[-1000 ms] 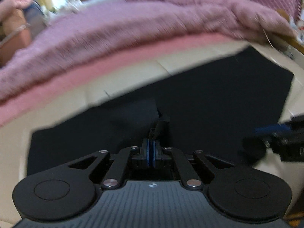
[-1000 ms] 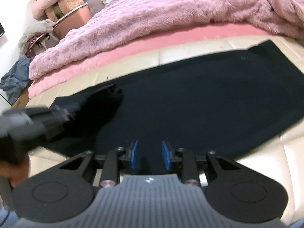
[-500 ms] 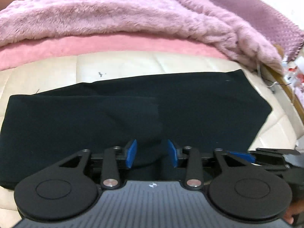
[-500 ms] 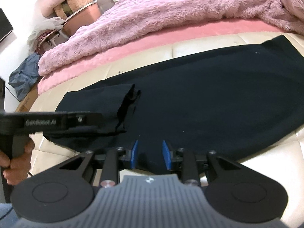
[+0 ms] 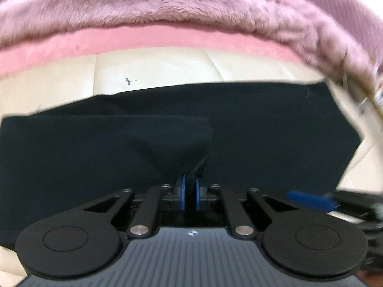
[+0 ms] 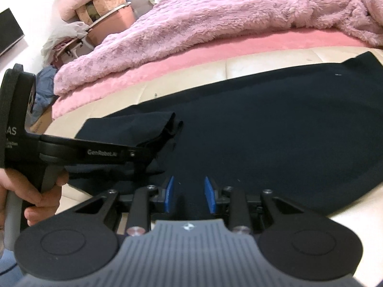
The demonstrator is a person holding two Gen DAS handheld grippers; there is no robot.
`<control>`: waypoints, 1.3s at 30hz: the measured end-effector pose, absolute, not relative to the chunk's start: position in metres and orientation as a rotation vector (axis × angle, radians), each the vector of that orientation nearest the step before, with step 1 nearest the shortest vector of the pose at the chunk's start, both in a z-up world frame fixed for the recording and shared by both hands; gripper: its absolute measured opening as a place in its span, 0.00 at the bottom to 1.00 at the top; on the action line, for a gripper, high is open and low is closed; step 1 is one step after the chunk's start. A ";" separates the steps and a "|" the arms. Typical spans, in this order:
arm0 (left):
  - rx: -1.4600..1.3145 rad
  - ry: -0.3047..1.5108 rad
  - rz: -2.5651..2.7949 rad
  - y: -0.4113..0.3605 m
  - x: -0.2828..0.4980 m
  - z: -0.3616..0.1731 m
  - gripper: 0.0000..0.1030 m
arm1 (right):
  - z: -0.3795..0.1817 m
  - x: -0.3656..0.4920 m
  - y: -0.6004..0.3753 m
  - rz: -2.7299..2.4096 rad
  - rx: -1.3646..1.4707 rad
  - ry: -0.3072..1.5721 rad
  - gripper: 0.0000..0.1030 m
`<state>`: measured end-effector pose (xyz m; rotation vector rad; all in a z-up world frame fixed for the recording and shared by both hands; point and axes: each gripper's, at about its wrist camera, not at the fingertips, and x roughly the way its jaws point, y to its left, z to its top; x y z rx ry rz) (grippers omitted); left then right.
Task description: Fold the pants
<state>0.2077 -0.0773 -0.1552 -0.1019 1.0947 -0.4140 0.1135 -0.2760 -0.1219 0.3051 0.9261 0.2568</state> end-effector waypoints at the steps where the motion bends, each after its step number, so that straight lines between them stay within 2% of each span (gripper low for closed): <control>1: -0.151 1.103 -0.428 -0.070 0.211 -0.154 0.07 | -0.122 0.115 -0.275 0.268 0.308 0.924 0.25; 8: -0.342 1.110 -0.519 -0.031 0.225 -0.139 0.06 | -0.124 0.138 -0.256 0.392 0.297 0.919 0.25; 17: -0.320 1.174 -0.590 -0.035 0.234 -0.153 0.07 | -0.119 0.168 -0.238 0.465 0.141 0.931 0.25; 20: -0.322 1.198 -0.606 -0.041 0.237 -0.162 0.12 | -0.124 0.169 -0.245 0.455 0.148 0.971 0.25; 29: -0.290 1.220 -0.586 -0.038 0.233 -0.168 0.12 | -0.131 0.174 -0.242 0.476 0.136 0.990 0.25; 33: -0.310 1.190 -0.590 -0.035 0.230 -0.162 0.00 | -0.132 0.176 -0.235 0.500 0.115 0.992 0.25; 39: -0.346 1.129 -0.594 -0.021 0.230 -0.141 0.00 | -0.134 0.185 -0.227 0.554 0.099 0.999 0.25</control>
